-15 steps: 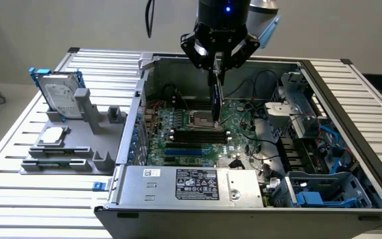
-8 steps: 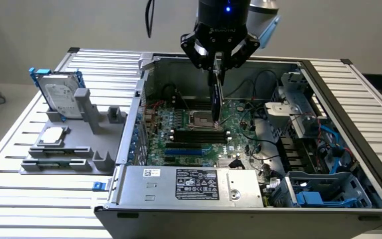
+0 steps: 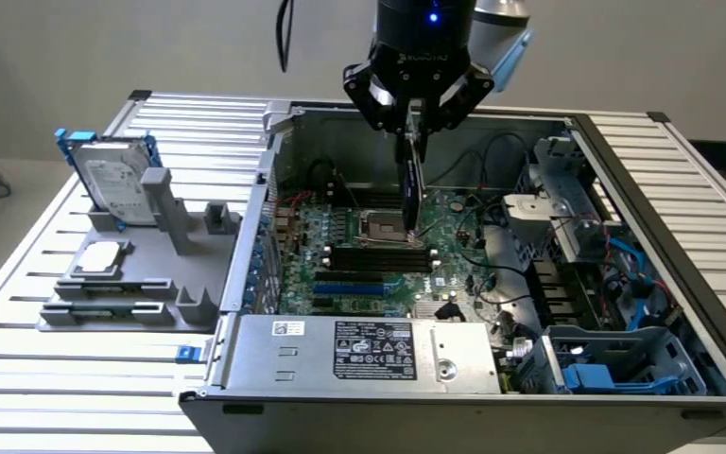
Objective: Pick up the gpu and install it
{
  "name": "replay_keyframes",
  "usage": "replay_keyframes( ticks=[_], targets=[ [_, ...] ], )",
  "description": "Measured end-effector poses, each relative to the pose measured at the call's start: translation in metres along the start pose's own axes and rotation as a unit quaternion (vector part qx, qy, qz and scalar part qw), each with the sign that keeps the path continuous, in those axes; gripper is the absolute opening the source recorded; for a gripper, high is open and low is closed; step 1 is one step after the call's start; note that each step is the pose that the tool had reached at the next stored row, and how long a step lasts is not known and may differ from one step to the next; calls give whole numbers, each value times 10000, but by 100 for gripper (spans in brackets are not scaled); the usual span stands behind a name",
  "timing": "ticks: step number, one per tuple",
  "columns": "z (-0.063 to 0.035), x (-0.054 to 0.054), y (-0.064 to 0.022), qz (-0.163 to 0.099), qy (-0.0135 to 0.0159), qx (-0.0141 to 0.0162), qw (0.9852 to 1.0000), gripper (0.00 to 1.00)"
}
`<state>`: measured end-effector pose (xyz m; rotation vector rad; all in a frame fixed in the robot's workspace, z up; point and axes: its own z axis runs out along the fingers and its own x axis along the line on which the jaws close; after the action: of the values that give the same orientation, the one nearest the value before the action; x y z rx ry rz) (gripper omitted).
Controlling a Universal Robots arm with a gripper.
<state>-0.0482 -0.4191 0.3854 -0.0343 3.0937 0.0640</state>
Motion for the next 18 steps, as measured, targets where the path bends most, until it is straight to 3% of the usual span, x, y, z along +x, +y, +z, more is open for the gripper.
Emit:
replay_keyframes(
  ticks=[5, 7, 9, 13, 18],
  targets=[
    [0, 0, 0, 0, 0, 0, 10000, 26],
    [10, 0, 0, -2, -19, 0, 10000, 26],
    [40, -8, -3, -55, -17, -2, 10000, 26],
    [100, -9, -5, -392, -1, -19, 9992, 26],
    [150, -7, -8, -840, 17, -42, 9965, 26]
  ],
)
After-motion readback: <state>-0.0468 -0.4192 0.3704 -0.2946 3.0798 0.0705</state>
